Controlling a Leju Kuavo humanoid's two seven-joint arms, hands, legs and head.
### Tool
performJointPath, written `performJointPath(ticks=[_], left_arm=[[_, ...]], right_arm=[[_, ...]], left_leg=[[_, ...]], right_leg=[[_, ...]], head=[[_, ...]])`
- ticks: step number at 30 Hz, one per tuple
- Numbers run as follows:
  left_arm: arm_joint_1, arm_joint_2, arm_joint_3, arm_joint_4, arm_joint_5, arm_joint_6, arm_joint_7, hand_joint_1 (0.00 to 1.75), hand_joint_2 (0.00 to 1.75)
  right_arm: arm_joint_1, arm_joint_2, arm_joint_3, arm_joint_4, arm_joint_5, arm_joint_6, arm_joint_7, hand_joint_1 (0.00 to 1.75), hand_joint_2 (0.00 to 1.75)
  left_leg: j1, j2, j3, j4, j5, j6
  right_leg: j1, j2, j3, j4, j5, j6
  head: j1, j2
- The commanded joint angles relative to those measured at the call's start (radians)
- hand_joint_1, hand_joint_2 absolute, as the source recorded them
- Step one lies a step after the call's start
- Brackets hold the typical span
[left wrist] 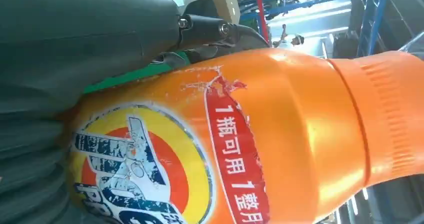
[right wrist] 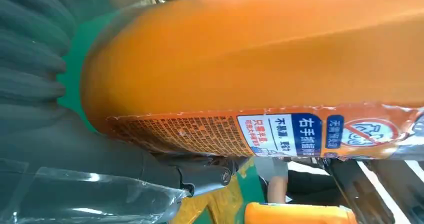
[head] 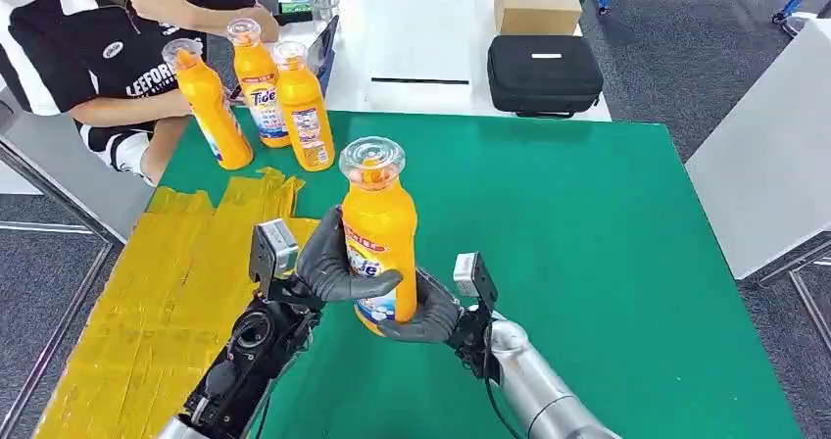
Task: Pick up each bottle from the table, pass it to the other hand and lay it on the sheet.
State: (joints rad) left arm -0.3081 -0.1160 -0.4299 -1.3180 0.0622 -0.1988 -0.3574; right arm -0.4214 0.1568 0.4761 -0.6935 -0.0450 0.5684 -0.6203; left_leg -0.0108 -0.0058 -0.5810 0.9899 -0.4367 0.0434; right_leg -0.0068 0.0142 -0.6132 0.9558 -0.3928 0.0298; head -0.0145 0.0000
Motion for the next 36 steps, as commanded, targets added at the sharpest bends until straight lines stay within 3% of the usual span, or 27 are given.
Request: performJointPath(ticks=[1,4,5,6,28,32,33,35,36], left_arm=[[-0.044,0.011,0.037,0.094,0.011,-0.035,0.012,0.00,1.75],[-0.048,0.006,0.049,0.091,0.027,-0.050,0.008,0.00,1.75],[-0.047,0.002,0.057,0.085,0.036,-0.053,0.006,1.47,1.75],[-0.046,0.000,0.065,0.078,0.049,-0.059,0.005,1.75,1.75],[-0.038,-0.005,0.090,0.057,0.108,-0.083,0.004,1.75,1.75],[-0.015,-0.018,0.125,0.009,0.115,-0.047,-0.053,1.75,1.75],[-0.010,-0.019,0.133,-0.004,0.108,-0.032,-0.061,1.75,1.75],[0.001,-0.018,0.155,-0.049,0.030,0.074,-0.096,1.75,1.75],[0.001,-0.016,0.160,-0.059,0.000,0.107,-0.104,1.75,1.75]], right_arm=[[-0.063,0.018,0.069,0.099,0.017,0.015,-0.010,1.75,1.75],[-0.063,0.017,0.062,0.100,0.016,0.008,-0.009,1.75,1.75],[-0.062,0.016,0.060,0.096,0.016,0.005,-0.007,1.75,1.75],[-0.060,0.015,0.057,0.092,0.016,0.004,-0.004,1.75,1.75],[-0.044,0.016,0.036,0.062,0.010,0.005,0.009,1.75,1.75],[-0.027,0.003,0.026,0.028,0.022,-0.030,0.001,1.73,1.75],[-0.019,0.001,0.018,0.011,0.022,-0.048,0.002,0.07,1.75],[0.015,-0.013,-0.003,-0.078,0.015,-0.065,0.014,0.00,1.75],[0.025,-0.016,-0.011,-0.105,0.012,-0.070,0.021,0.00,1.75]], left_leg=[[0.000,0.002,0.006,0.000,-0.002,-0.003],[0.000,0.002,0.006,0.000,-0.003,-0.003],[0.001,0.002,0.005,0.000,-0.002,-0.003],[0.000,0.001,0.005,0.000,-0.002,-0.003],[0.001,0.000,0.004,0.000,-0.002,-0.003],[0.001,0.000,0.004,0.000,-0.002,-0.003],[0.000,0.000,0.003,0.000,-0.001,-0.002],[0.001,0.000,0.007,0.001,-0.004,-0.004],[0.000,0.000,0.001,0.000,-0.001,-0.002]], right_leg=[[0.001,0.000,0.005,0.000,-0.002,-0.001],[0.001,0.000,0.005,0.000,-0.002,-0.001],[0.001,0.000,0.004,0.000,-0.002,-0.001],[0.000,0.000,0.004,0.000,-0.002,-0.001],[0.001,-0.001,0.004,0.000,-0.002,-0.001],[0.001,-0.002,0.004,0.000,-0.002,-0.001],[0.001,-0.001,0.003,0.000,-0.001,0.000],[0.002,-0.002,0.007,0.001,-0.004,-0.001],[0.001,-0.001,0.001,0.000,-0.001,0.000]], head=[[0.000,0.000],[0.000,0.000],[0.000,0.000],[0.000,0.000],[0.000,0.000],[0.000,0.000],[0.000,0.000],[0.000,0.000],[0.000,0.000]])
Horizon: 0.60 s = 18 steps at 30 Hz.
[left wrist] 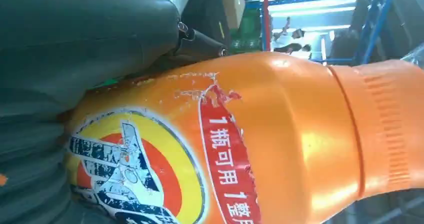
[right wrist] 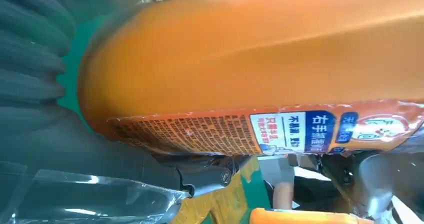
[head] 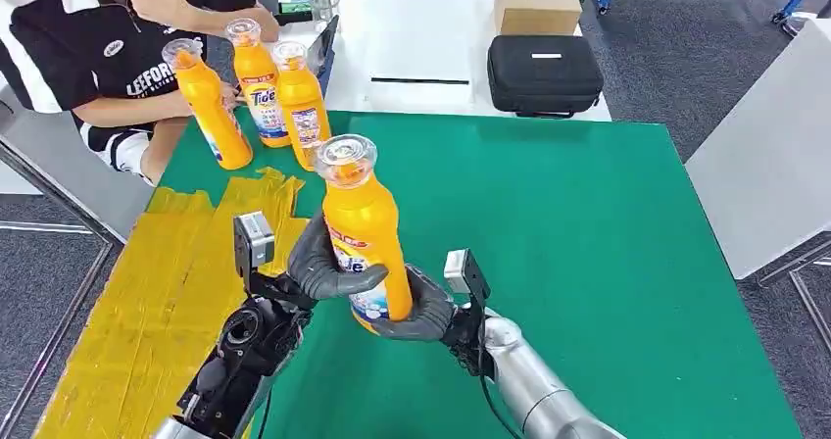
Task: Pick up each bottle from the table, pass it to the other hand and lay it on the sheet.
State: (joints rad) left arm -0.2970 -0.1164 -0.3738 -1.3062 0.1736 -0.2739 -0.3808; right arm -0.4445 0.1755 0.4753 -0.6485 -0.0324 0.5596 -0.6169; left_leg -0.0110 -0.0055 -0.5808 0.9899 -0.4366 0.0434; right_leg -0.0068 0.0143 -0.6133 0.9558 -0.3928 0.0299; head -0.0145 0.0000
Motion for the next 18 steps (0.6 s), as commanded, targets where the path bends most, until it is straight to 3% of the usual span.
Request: performJointPath(ticks=[1,4,10,11,13,14,15,17,18], left_arm=[[-0.010,-0.013,0.114,-0.086,-0.180,0.263,-0.092,1.75,1.75],[-0.016,0.000,0.134,-0.104,-0.335,0.445,-0.123,1.75,1.75],[-0.004,0.008,0.147,-0.118,-0.429,0.565,-0.162,1.75,1.75],[-0.001,0.013,0.150,-0.113,-0.504,0.648,-0.181,1.75,1.75],[0.011,0.016,0.159,-0.109,-0.657,0.839,-0.241,1.75,1.75],[0.019,0.001,0.204,-0.114,-0.814,0.972,-0.297,1.75,1.75],[0.037,-0.059,0.299,-0.184,-0.980,0.972,-0.317,1.75,1.75],[0.044,-0.083,0.360,-0.268,-1.105,0.972,-0.317,1.75,1.75],[0.048,-0.114,0.425,-0.406,-1.382,0.972,-0.317,1.75,1.75]], right_arm=[[0.066,-0.041,-0.025,-0.206,-0.014,-0.064,0.038,0.00,1.75],[0.097,-0.055,-0.053,-0.332,-0.036,-0.092,0.084,0.00,1.75],[0.124,-0.074,-0.058,-0.414,-0.048,-0.115,0.102,0.00,1.75],[0.144,-0.085,-0.057,-0.444,-0.048,-0.128,0.104,0.00,1.75],[0.175,-0.105,-0.050,-0.482,-0.046,-0.144,0.107,0.00,1.75],[0.185,-0.111,-0.045,-0.494,-0.046,-0.151,0.106,0.00,1.75],[0.187,-0.113,-0.039,-0.501,-0.046,-0.155,0.104,0.00,1.75],[0.185,-0.110,-0.033,-0.507,-0.047,-0.157,0.104,0.00,1.75],[0.179,-0.108,-0.022,-0.514,-0.055,-0.158,0.106,0.00,1.75]], left_leg=[[0.001,-0.001,0.004,0.001,-0.003,-0.003],[0.001,-0.002,0.003,0.001,-0.002,-0.003],[0.000,0.000,0.001,0.000,0.000,-0.001],[0.001,0.000,0.007,0.001,-0.004,-0.004],[0.001,-0.003,0.005,0.000,-0.003,-0.003],[0.000,-0.003,0.004,-0.001,-0.002,-0.002],[0.000,-0.002,0.004,-0.001,-0.001,-0.002],[0.001,0.001,0.004,0.000,-0.003,-0.002],[0.001,0.002,0.006,0.001,-0.005,-0.003]], right_leg=[[0.001,-0.002,0.004,0.001,-0.003,-0.001],[0.001,-0.003,0.003,0.001,-0.003,-0.001],[0.000,-0.001,0.001,0.000,-0.001,0.000],[0.001,-0.002,0.007,0.001,-0.004,-0.001],[0.001,-0.004,0.006,0.000,-0.003,-0.001],[0.000,-0.004,0.005,-0.001,-0.003,0.000],[0.000,-0.002,0.004,-0.001,-0.001,0.000],[0.001,0.000,0.004,0.000,-0.002,0.000],[0.001,0.000,0.006,0.001,-0.004,0.000]], head=[[0.000,0.000],[0.000,0.000],[0.000,0.000],[0.000,0.000],[0.000,0.000],[0.000,0.000],[0.000,0.000],[0.000,0.000],[0.000,0.000]])
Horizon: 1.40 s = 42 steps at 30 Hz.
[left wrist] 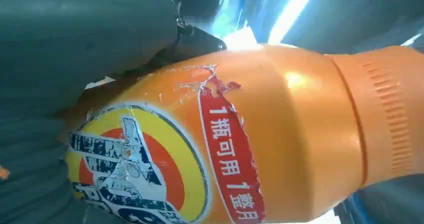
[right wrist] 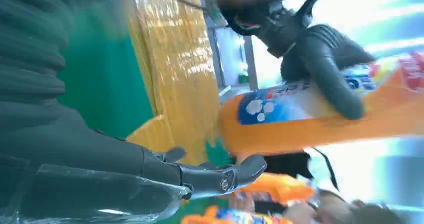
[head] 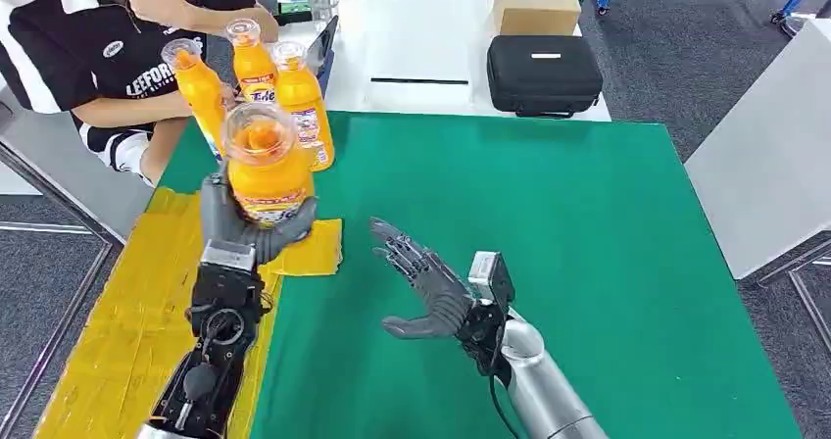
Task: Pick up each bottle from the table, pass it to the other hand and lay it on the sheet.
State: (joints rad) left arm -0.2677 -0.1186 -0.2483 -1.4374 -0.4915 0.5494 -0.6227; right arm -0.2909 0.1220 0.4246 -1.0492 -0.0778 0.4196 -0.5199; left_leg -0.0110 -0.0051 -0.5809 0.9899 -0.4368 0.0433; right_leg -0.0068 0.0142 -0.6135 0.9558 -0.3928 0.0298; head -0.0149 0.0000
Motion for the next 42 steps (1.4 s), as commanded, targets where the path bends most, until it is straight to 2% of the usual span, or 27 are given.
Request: performJointPath(ticks=[1,11,14,15,16,17,18,20,21,22,23,24,26,28,30,31,34,36,37,38,42], left_arm=[[0.012,-0.096,0.302,-0.288,-0.811,0.149,-0.075,1.75,1.75],[0.006,-0.087,0.302,-0.274,-0.837,0.149,-0.075,1.75,1.75],[-0.023,-0.061,0.317,-0.233,-1.004,0.149,-0.075,1.75,1.75],[-0.046,0.044,0.228,-0.163,-1.079,0.149,0.078,1.75,1.75],[-0.054,0.149,0.200,-0.076,-1.079,0.149,0.151,1.75,1.75],[-0.076,0.223,0.121,-0.032,-1.079,0.149,0.255,1.75,1.75],[-0.260,0.463,-0.363,0.116,-1.079,0.149,0.757,1.75,1.75],[-0.254,0.460,-0.383,0.169,-1.079,0.149,0.791,1.75,1.75],[-0.271,0.459,-0.435,0.228,-1.079,0.149,0.836,1.75,1.75],[-0.309,0.469,-0.560,0.271,-1.079,0.149,0.962,1.75,1.75],[-0.330,0.471,-0.686,0.303,-1.079,0.149,1.087,1.75,1.75],[-0.295,0.443,-0.633,0.342,-1.079,0.149,1.052,1.75,1.75],[-0.242,0.402,-0.461,0.381,-1.079,0.149,0.901,1.75,1.75],[-0.228,0.392,-0.441,0.403,-1.079,0.149,0.893,1.75,1.75],[-0.203,0.347,-0.287,0.466,-1.072,0.149,0.771,1.75,1.75],[-0.182,0.328,-0.249,0.489,-1.079,0.149,0.762,1.75,1.75],[-0.168,0.328,-0.241,0.489,-1.079,0.149,0.763,1.75,1.75],[-0.137,0.293,-0.127,0.513,-1.079,0.149,0.690,1.75,1.75],[-0.129,0.286,-0.108,0.514,-1.079,0.149,0.677,1.75,1.75],[-0.126,0.274,-0.081,0.535,-1.079,0.149,0.664,1.75,1.75],[-0.125,0.256,-0.061,0.578,-1.079,0.149,0.655,1.75,1.75]], right_arm=[[0.023,-0.055,0.038,-0.120,-0.014,-0.023,0.012,0.00,1.75],[0.024,-0.056,0.042,-0.126,-0.016,-0.028,0.016,0.00,1.75],[0.047,-0.068,0.048,-0.160,-0.006,-0.046,0.029,0.00,1.75],[0.056,-0.079,0.060,-0.175,0.005,-0.072,0.015,0.00,1.75],[0.067,-0.083,0.054,-0.183,0.006,-0.080,0.013,0.00,1.75],[0.074,-0.086,0.050,-0.187,0.006,-0.083,0.012,0.00,1.75],[0.093,-0.092,0.036,-0.193,0.014,-0.097,0.002,0.00,1.75],[0.107,-0.081,0.008,-0.196,0.024,-0.082,0.004,0.00,1.75],[0.096,-0.120,0.072,-0.187,-0.016,-0.126,-0.013,0.00,1.75],[0.102,-0.119,0.060,-0.191,-0.015,-0.127,-0.014,0.00,1.75],[0.105,-0.130,0.072,-0.197,-0.029,-0.137,-0.012,0.00,1.75],[0.113,-0.125,0.057,-0.197,-0.027,-0.129,-0.016,0.00,1.75],[0.124,-0.124,0.046,-0.202,-0.020,-0.120,-0.015,0.00,1.75],[0.130,-0.123,0.039,-0.206,-0.020,-0.122,-0.015,0.00,1.75],[0.139,-0.118,0.028,-0.213,-0.019,-0.125,-0.012,0.00,1.75],[0.144,-0.118,0.025,-0.215,-0.018,-0.125,-0.012,0.00,1.75],[0.167,-0.109,0.021,-0.213,0.005,-0.121,-0.040,0.00,1.75],[0.159,-0.108,0.011,-0.220,-0.005,-0.117,-0.018,0.00,1.75],[0.163,-0.107,0.010,-0.222,-0.004,-0.118,-0.017,0.00,1.75],[0.164,-0.107,0.010,-0.223,-0.004,-0.117,-0.012,0.00,1.75],[0.170,-0.107,0.009,-0.223,-0.002,-0.122,-0.009,0.00,1.75]], left_leg=[[0.001,0.000,-0.001,0.002,-0.002,-0.001],[0.001,-0.001,0.003,0.000,-0.002,-0.003],[0.001,-0.001,0.003,0.000,-0.001,-0.002],[0.001,-0.001,0.003,0.000,-0.001,-0.002],[0.001,-0.001,0.002,-0.001,0.000,-0.002],[0.000,-0.002,0.006,-0.002,-0.001,-0.003],[0.000,-0.003,0.005,-0.003,0.000,-0.003],[0.002,-0.015,0.002,0.000,0.002,-0.004],[0.002,-0.008,0.001,0.001,0.001,-0.003],[0.002,-0.012,0.004,0.000,0.001,-0.004],[0.002,-0.009,0.007,-0.001,0.000,-0.006],[0.002,-0.007,0.005,-0.002,0.001,-0.003],[0.002,-0.008,0.007,-0.003,0.001,-0.004],[0.002,0.001,0.010,-0.003,0.000,-0.005],[0.002,0.001,0.005,-0.002,0.000,-0.004],[0.003,0.002,0.008,-0.002,-0.002,-0.006],[0.002,0.001,0.002,-0.002,0.000,-0.005],[0.003,0.000,0.005,-0.001,-0.001,-0.006],[0.002,0.002,0.002,-0.001,0.000,-0.005],[0.003,0.001,0.005,-0.001,-0.001,-0.006],[0.003,0.000,0.003,-0.001,0.000,-0.005]], right_leg=[[0.001,0.000,-0.001,0.001,-0.001,0.000],[0.001,-0.002,0.003,0.000,-0.002,-0.001],[0.001,-0.002,0.003,0.000,-0.002,-0.001],[0.000,-0.002,0.003,0.000,-0.002,0.000],[0.000,-0.002,0.002,-0.001,-0.001,0.000],[0.000,-0.003,0.006,-0.001,-0.002,-0.001],[0.000,-0.004,0.005,-0.001,-0.002,-0.001],[0.002,-0.016,0.005,0.001,-0.004,-0.001],[0.003,-0.009,0.001,0.000,-0.002,-0.001],[0.003,-0.013,0.004,0.000,-0.003,-0.002],[0.004,-0.011,0.006,0.000,-0.003,-0.003],[0.003,-0.008,0.005,-0.001,-0.002,-0.001],[0.003,-0.008,0.008,-0.003,-0.002,-0.001],[0.002,0.000,0.008,-0.003,-0.002,-0.001],[0.002,0.001,0.004,-0.001,-0.001,-0.001],[0.003,0.001,0.007,-0.001,-0.002,-0.001],[0.002,0.001,0.002,-0.001,-0.001,-0.001],[0.003,0.000,0.004,-0.001,-0.002,-0.002],[0.002,0.002,0.001,-0.001,0.000,-0.001],[0.003,0.001,0.004,-0.001,-0.002,-0.001],[0.003,0.000,0.002,-0.002,-0.002,-0.002]], head=[[0.000,0.000],[0.000,0.000],[0.000,0.000],[0.000,0.000],[0.000,0.000],[0.000,0.000],[0.000,0.000],[0.001,0.000],[0.000,0.000],[0.001,0.000],[-0.001,0.000],[-0.001,0.000],[0.000,0.000],[0.000,0.000],[0.001,0.000],[0.001,0.000],[0.000,0.000],[0.001,0.000],[0.000,0.000],[0.001,0.000],[0.001,0.000]])
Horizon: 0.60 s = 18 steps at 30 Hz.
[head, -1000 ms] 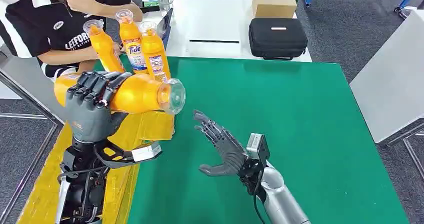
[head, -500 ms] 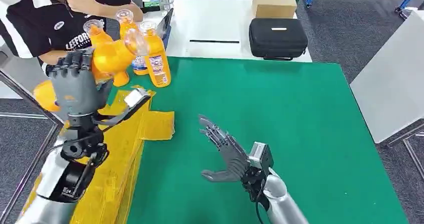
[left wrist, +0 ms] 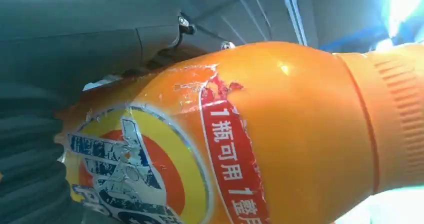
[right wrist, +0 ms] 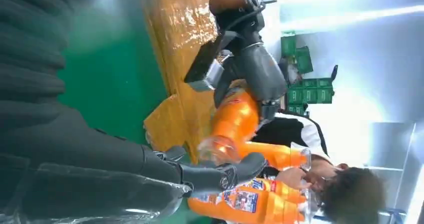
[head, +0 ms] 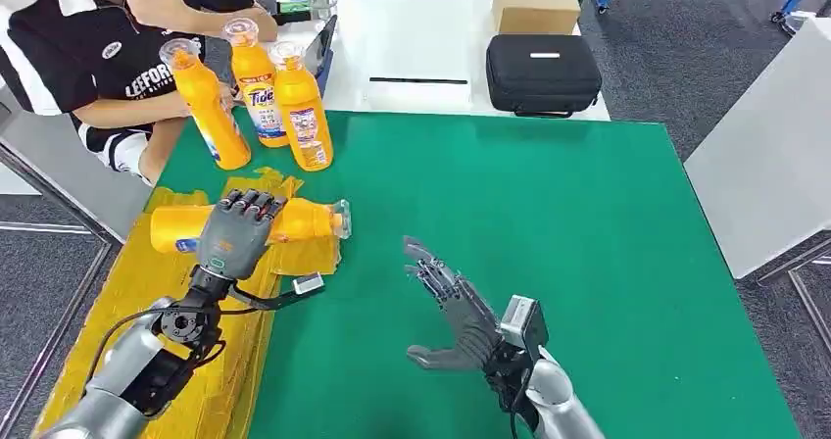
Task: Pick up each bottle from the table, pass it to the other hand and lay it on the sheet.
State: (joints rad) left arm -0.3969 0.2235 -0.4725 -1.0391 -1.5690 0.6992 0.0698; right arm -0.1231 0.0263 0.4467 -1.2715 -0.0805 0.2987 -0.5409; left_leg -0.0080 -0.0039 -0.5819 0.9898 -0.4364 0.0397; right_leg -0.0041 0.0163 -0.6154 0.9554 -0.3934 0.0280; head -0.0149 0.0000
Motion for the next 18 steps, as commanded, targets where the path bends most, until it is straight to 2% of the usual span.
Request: performJointPath(ticks=[1,7,14,15,18], left_arm=[[0.005,-0.093,0.169,0.194,-0.002,-0.001,-0.039,1.75,1.75],[0.018,-0.118,0.213,0.234,-0.002,-0.001,-0.064,1.75,1.75],[0.015,-0.175,0.360,0.322,0.014,-0.001,-0.163,1.75,1.75],[0.005,-0.165,0.310,0.364,0.056,-0.001,-0.151,1.75,1.75],[-0.005,-0.179,0.348,0.404,0.038,-0.001,-0.188,1.75,1.75]], right_arm=[[0.003,-0.010,-0.011,0.006,0.001,-0.002,0.013,0.00,1.75],[0.001,0.000,-0.006,0.030,0.008,-0.009,0.016,0.00,1.75],[0.000,0.012,-0.007,0.035,0.026,-0.028,0.024,0.00,1.75],[0.000,0.015,-0.007,0.041,0.032,-0.029,0.022,0.00,1.75],[-0.005,0.016,-0.009,0.046,0.034,-0.029,0.026,0.00,1.75]], left_leg=[[0.000,0.000,0.003,-0.001,-0.001,-0.001],[0.000,-0.001,0.007,-0.001,-0.002,-0.002],[0.000,-0.001,0.006,-0.001,-0.002,-0.002],[0.000,0.000,0.004,-0.001,-0.001,-0.002],[0.000,-0.001,0.005,-0.001,-0.001,-0.002]], right_leg=[[0.000,-0.001,0.003,-0.001,-0.001,0.000],[0.000,-0.002,0.007,-0.001,-0.003,0.000],[0.000,-0.002,0.006,-0.001,-0.002,0.000],[0.000,-0.001,0.005,-0.001,-0.001,0.000],[0.000,-0.002,0.005,-0.001,-0.002,0.000]], head=[[0.000,0.000],[0.000,0.000],[0.001,0.000],[0.001,0.000],[0.000,0.000]])
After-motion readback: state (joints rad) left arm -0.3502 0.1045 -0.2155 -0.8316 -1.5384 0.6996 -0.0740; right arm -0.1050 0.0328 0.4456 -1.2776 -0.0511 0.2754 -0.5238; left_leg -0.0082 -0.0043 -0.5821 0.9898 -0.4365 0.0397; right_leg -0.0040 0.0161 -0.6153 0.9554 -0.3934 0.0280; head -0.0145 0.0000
